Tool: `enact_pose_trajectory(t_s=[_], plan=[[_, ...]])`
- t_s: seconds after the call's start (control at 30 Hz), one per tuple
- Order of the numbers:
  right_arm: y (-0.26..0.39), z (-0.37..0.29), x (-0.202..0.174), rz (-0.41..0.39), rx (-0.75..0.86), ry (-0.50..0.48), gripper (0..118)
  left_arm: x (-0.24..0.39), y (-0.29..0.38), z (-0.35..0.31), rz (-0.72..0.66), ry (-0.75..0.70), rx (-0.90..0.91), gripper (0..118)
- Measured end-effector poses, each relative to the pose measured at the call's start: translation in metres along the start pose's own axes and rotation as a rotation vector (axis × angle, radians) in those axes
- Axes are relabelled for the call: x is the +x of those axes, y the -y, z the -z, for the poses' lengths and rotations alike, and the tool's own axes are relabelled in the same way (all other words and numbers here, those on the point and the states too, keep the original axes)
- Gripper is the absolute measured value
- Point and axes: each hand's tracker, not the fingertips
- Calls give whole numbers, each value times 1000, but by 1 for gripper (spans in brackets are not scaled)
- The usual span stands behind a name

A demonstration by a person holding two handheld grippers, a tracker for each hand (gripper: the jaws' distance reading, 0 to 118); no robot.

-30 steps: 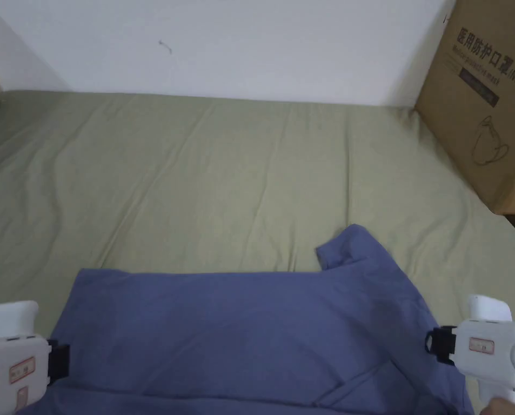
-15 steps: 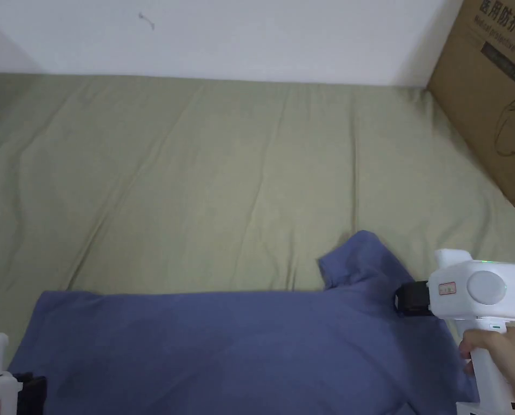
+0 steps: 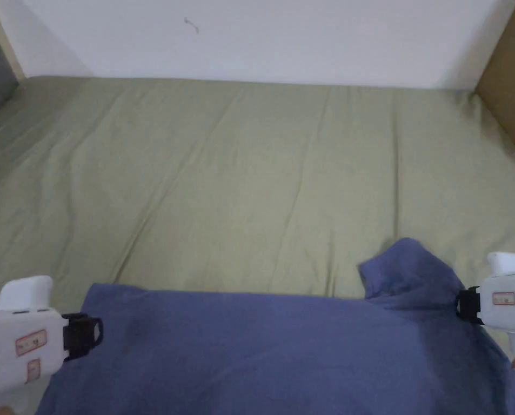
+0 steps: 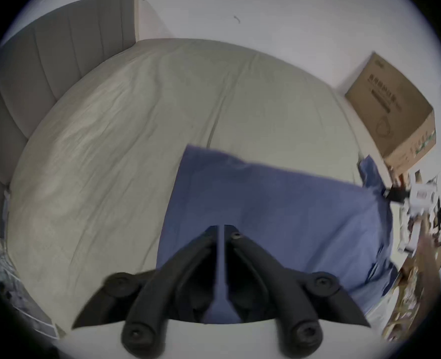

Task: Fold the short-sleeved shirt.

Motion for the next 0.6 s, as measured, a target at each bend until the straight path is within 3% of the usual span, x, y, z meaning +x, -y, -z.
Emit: enact_pose_trajectory(t_s=[0.1, 0.13, 0.33, 0.37, 0.4, 0.47, 0.5, 0.53, 0.57, 0.6], plan=[[2, -10, -9, -1, 2, -16, 0, 4, -31, 26, 18, -22, 13, 113], [5, -13, -13, 8, 2, -18, 0, 6, -41, 37, 34, -44, 3, 118], [3, -16, -13, 0, 7, -19, 0, 6, -60, 93, 25, -107, -100, 106], [-3, -12, -5, 0, 3, -19, 0, 5, -58, 101, 29, -116, -130, 99], [-3, -11, -6, 2, 0, -19, 0, 4, -55, 110, 41, -122, -149, 78], [-1, -14, -9, 9, -1, -22, 0, 2, -47, 121, 87, -179, -179, 73], [-6, -11, -2, 11, 1, -22, 0, 2, -49, 111, 71, -131, -140, 60], [-6, -15, -3, 10, 3, -21, 0, 2, -52, 103, 73, -120, -139, 35], [-7, -19, -4, 0, 9, -24, 0, 2, -54, 94, 86, -103, -112, 1], [-8, -25, -5, -4, 15, -23, 0, 0, -55, 88, 86, -96, -107, 1]])
